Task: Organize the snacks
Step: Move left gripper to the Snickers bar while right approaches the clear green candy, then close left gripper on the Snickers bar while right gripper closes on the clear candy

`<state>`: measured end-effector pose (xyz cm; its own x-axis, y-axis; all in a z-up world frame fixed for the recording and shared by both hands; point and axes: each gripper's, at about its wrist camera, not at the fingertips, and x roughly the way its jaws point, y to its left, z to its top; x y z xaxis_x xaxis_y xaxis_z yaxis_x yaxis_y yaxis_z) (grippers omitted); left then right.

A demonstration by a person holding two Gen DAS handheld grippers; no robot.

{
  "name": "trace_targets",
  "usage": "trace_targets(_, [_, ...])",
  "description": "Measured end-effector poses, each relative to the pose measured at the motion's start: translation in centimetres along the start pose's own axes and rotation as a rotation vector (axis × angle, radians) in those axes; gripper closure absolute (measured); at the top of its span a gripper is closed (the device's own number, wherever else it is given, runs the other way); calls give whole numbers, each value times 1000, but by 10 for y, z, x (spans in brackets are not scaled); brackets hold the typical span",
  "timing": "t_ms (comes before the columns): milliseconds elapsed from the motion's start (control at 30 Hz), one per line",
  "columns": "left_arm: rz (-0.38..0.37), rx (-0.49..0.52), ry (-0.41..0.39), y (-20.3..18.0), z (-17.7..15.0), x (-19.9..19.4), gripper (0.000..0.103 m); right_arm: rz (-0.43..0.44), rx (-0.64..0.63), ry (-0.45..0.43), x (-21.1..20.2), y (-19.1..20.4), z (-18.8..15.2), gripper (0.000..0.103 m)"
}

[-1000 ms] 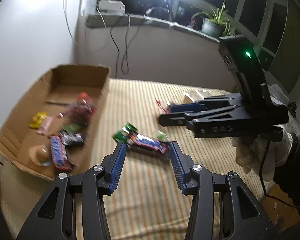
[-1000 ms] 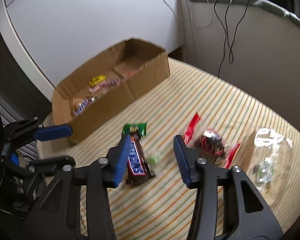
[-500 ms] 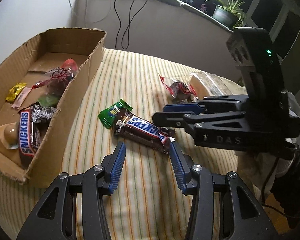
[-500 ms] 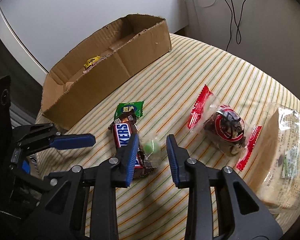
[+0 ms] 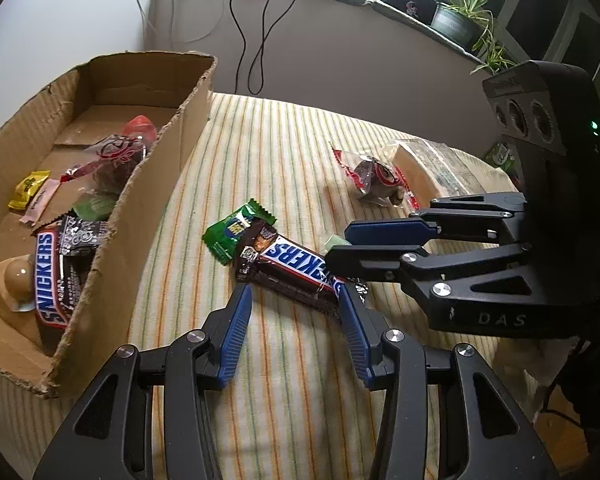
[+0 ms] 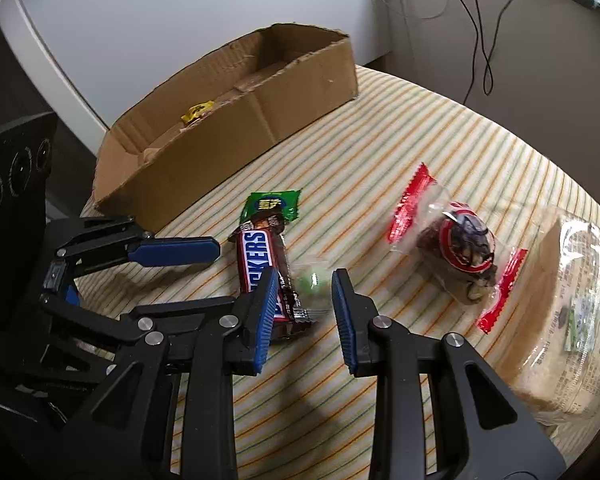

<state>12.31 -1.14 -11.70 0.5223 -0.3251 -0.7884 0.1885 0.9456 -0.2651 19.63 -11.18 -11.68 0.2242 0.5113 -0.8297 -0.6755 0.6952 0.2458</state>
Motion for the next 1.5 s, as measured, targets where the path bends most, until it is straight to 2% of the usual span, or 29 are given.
trace_targets(200, [2, -6, 1, 6, -3, -4, 59, -9, -30, 17, 2, 10, -1, 74])
trace_targets(300, [3, -3, 7, 7, -4, -3, 59, -52, -51, 38, 8, 15, -3, 74])
trace_targets(533, [1, -3, 1, 7, -3, -4, 59, -3, 36, -15, -3, -2, 3, 74])
trace_targets(800, [2, -13, 0, 5, 1, -3, 59, -43, 15, -3, 10, 1, 10, 74])
trace_targets(867, [3, -16, 3, 5, 2, -2, 55, -50, -5, 13, 14, 5, 10, 74])
trace_targets(1000, [8, -10, 15, 6, 1, 1, 55, -100, -60, 17, 22, 15, 9, 78])
trace_targets(1233, [17, 2, 17, 5, 5, 5, 55, -95, -43, 4, 16, 5, 6, 81])
trace_targets(1500, [60, 21, 18, -6, 15, 19, 50, -113, 62, -16, -4, -31, -5, 81])
